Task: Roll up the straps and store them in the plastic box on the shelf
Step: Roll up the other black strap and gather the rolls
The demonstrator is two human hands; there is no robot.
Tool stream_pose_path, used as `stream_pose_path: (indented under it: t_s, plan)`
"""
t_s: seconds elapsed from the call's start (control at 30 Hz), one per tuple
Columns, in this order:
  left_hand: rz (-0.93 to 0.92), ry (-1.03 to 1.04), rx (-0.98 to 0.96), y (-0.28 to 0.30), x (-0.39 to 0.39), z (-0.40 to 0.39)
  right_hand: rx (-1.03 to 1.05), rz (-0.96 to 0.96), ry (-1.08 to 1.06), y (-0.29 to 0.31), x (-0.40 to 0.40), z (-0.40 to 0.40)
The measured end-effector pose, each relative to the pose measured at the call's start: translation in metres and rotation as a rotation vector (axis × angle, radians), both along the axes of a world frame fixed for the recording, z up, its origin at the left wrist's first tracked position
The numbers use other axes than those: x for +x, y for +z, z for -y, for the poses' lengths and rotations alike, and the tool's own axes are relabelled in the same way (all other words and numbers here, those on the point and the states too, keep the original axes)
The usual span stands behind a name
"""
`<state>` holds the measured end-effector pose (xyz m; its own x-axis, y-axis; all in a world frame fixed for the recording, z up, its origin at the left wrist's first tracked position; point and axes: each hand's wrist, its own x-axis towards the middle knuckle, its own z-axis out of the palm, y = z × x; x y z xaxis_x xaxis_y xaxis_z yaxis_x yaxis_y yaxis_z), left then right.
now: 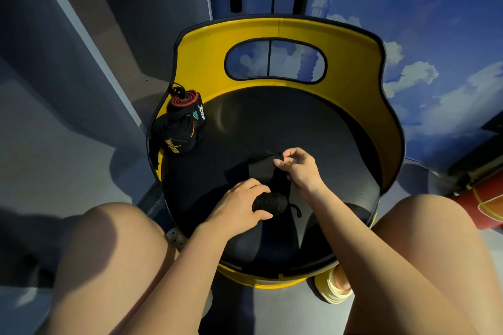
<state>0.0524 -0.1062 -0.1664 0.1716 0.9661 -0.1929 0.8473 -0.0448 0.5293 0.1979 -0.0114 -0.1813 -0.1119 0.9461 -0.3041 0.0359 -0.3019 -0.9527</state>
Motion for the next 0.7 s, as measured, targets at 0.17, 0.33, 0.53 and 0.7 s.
stream_pose_path:
  t_s: [0.17,0.33,0.53,0.7]
  plan:
    - [0.002,0.017,-0.049,0.000,0.000,-0.004,0.172,-0.108,0.051,0.002,-0.002,0.001]
    - [0.036,0.025,-0.109,0.001,-0.002,-0.009,0.169,0.310,-0.004,-0.007,-0.007,-0.011]
    - [0.091,0.054,-0.149,-0.001,-0.003,-0.014,0.295,0.582,0.176,-0.015,-0.005,0.002]
    - [0.090,0.051,-0.167,-0.001,-0.004,-0.018,0.457,0.516,0.145,-0.019,0.010,0.021]
